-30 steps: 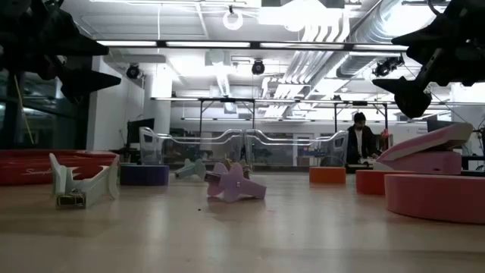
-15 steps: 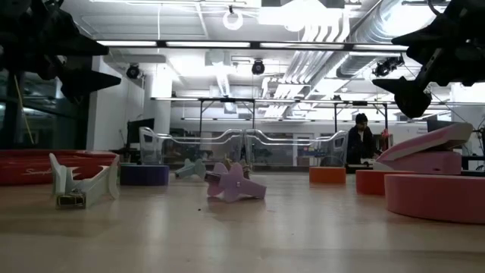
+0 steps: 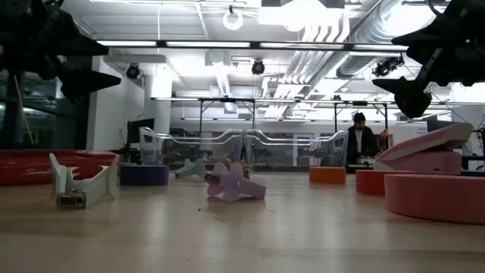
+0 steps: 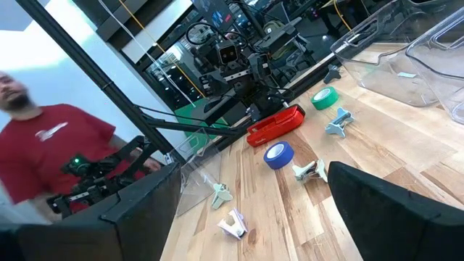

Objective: Pick and place Stapler, Stapler remover, tape

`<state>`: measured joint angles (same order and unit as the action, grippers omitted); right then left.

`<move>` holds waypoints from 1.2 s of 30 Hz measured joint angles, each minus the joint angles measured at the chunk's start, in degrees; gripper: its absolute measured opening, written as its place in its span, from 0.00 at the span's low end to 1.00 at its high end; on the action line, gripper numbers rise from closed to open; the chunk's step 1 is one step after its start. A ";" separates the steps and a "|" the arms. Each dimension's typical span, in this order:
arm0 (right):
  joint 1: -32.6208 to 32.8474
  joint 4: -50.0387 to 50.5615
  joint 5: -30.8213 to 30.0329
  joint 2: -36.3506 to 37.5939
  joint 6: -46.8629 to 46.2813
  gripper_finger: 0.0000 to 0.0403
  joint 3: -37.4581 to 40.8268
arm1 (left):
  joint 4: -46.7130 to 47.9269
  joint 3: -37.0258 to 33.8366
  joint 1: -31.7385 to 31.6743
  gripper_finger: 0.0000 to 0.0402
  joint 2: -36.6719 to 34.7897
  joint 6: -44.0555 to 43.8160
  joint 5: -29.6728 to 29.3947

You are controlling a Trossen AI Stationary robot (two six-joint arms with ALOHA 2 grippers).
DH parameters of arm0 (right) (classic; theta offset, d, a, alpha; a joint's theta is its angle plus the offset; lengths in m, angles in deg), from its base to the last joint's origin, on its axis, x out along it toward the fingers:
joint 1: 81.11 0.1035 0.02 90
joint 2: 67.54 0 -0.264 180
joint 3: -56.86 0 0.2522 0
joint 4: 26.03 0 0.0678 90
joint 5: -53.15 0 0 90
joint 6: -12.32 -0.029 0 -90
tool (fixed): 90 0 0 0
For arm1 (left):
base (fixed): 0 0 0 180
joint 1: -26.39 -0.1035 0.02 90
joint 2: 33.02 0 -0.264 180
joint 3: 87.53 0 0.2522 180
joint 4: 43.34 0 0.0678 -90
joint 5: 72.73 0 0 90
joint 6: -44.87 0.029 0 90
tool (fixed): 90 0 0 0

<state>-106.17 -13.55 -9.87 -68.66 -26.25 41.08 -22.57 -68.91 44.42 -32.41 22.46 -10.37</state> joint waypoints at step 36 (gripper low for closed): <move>-0.01 0.00 0.01 0.01 0.00 0.84 -0.01 | -0.06 0.00 0.00 0.83 0.00 -0.33 -1.19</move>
<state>-106.18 -13.55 -9.87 -68.65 -26.25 41.07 -22.63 -68.91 44.41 -32.42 22.13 -11.56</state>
